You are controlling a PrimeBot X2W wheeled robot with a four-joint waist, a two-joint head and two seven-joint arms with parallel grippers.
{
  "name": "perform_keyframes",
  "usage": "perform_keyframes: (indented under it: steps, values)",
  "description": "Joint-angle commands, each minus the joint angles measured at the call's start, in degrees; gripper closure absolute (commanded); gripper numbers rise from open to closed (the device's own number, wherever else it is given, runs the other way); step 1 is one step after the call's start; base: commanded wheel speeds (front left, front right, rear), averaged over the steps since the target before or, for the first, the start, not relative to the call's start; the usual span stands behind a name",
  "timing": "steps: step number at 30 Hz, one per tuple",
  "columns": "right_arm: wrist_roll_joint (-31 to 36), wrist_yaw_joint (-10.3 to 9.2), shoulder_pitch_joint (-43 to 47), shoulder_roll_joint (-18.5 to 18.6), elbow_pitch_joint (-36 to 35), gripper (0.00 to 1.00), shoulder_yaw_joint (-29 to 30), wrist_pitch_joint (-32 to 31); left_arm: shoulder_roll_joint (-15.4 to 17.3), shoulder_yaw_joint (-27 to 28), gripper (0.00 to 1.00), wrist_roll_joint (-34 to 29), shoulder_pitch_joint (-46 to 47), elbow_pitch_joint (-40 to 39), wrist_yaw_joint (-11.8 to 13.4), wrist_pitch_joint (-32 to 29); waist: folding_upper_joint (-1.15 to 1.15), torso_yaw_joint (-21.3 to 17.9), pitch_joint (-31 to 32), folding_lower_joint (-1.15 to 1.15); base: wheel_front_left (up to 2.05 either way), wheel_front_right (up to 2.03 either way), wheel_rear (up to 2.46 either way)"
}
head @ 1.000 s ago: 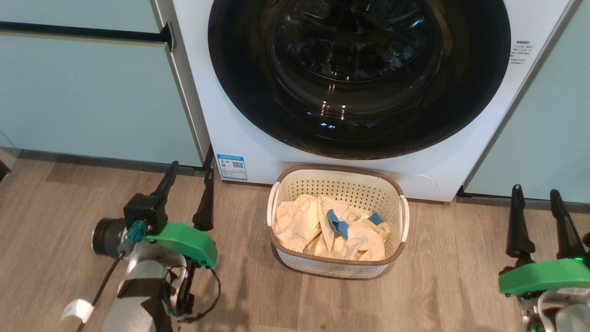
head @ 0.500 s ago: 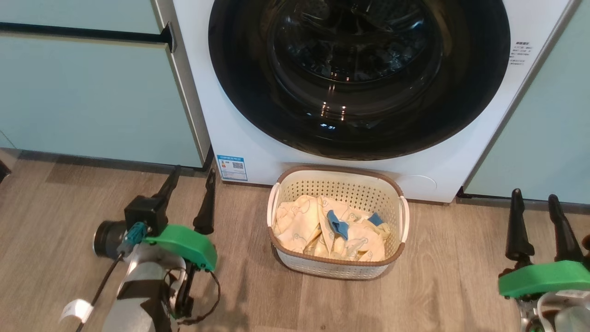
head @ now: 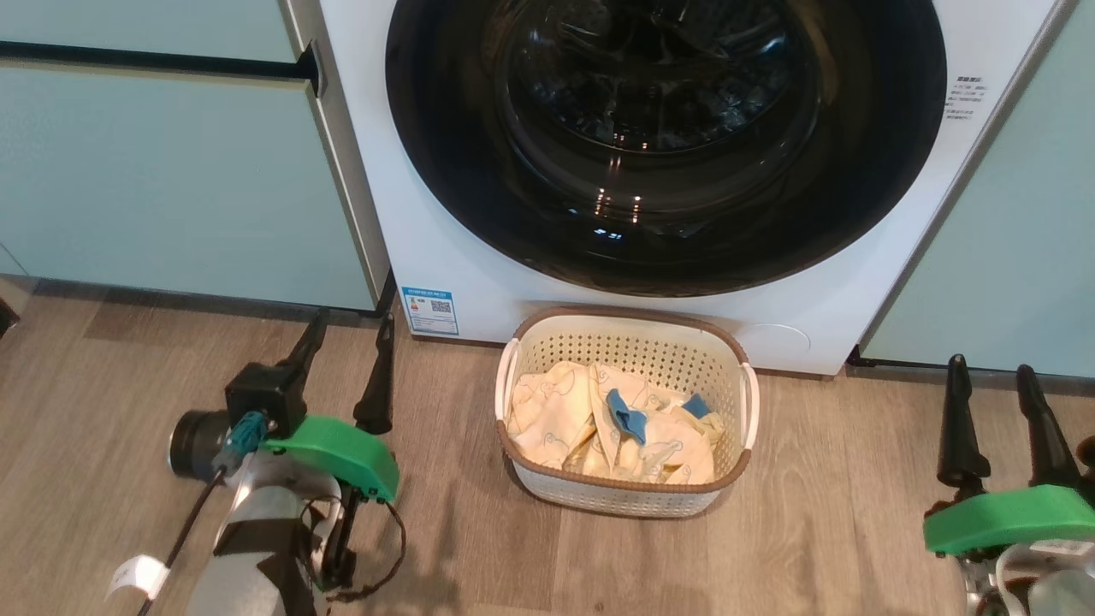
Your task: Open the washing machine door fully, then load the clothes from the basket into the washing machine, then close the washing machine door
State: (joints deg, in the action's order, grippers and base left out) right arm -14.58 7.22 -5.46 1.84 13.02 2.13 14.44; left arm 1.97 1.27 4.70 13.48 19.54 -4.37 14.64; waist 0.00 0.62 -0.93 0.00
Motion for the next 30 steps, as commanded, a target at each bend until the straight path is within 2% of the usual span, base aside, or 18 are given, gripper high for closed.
perform_keyframes:
  steps: [1, 21, 30]
  values:
    - [0.31, 0.26, -3.41, 1.04, -1.70, 0.00, -1.09, 0.56, 1.03, 1.73, 0.00, 0.19, 2.95, -1.55, -0.06, 0.36, 0.00, 0.02, -0.01, 0.00, 0.00, 0.00, 0.00]
    - [-0.02, 0.26, -3.40, 1.04, -1.56, 0.00, -1.78, 0.56, 0.98, 1.64, 0.00, 0.32, 3.21, 0.05, -0.16, 0.36, 0.00, 0.04, -0.25, 0.00, -0.01, 0.03, -0.02]
    - [-0.13, 0.26, -3.50, 1.04, -1.26, 0.00, -1.90, 0.56, 0.96, 1.68, 0.00, 0.45, 3.49, 0.29, -0.10, 0.36, 0.00, -0.08, -0.43, 0.00, 0.19, 0.76, -0.95]
